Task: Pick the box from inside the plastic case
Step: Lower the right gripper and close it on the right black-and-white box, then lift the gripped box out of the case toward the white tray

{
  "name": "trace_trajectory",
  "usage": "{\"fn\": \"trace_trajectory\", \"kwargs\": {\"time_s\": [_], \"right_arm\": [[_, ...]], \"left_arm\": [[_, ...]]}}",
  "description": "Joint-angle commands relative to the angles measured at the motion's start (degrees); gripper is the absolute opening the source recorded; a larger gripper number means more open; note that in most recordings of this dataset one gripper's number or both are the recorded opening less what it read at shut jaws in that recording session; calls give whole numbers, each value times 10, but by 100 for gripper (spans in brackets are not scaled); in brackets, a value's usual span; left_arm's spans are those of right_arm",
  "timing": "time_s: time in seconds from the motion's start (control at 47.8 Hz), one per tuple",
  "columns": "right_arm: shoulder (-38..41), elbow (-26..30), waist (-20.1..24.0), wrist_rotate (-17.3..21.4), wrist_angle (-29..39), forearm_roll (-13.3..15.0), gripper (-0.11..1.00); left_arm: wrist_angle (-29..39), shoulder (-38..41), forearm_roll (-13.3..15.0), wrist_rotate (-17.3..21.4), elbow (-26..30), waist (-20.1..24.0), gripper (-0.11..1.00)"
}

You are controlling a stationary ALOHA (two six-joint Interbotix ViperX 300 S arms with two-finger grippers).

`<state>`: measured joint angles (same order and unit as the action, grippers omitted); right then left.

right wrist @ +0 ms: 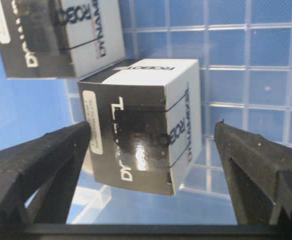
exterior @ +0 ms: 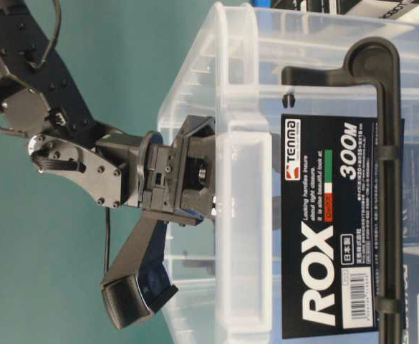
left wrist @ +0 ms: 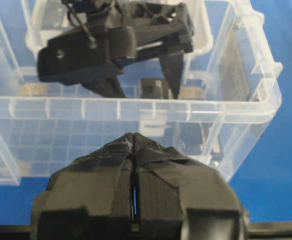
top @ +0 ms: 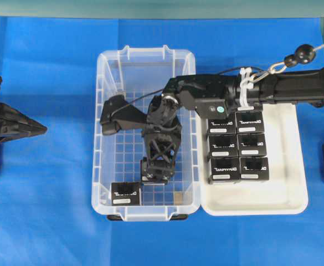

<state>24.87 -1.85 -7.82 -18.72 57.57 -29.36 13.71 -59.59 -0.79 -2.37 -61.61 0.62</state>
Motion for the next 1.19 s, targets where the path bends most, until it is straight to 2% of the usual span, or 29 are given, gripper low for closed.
{"fn": "trace_trajectory", "kwargs": {"time_s": [0.0,0.314,0.628,0.691,0.837,1.026,1.172], "right_arm": [[-3,5,14,-2,2,0,98],[4,-12,19,-3,-14,11,99],[4,-12,20,0,-65,66,98],[3,-8,20,0,-71,70,95],[-11,-4,21,0,-68,71,69],[-45,2,16,0,-59,71,69],[-80,21,2,0,-22,71,69]], "left_arm": [[-4,5,-2,0,14,1,-7],[-4,5,-1,0,13,1,-7],[-4,5,-1,-1,13,1,-7],[-4,5,-2,-1,13,1,-7],[-3,5,-1,-6,13,1,-7],[-3,5,-2,-11,12,1,-7],[-3,5,-1,-11,12,1,-7]]}}
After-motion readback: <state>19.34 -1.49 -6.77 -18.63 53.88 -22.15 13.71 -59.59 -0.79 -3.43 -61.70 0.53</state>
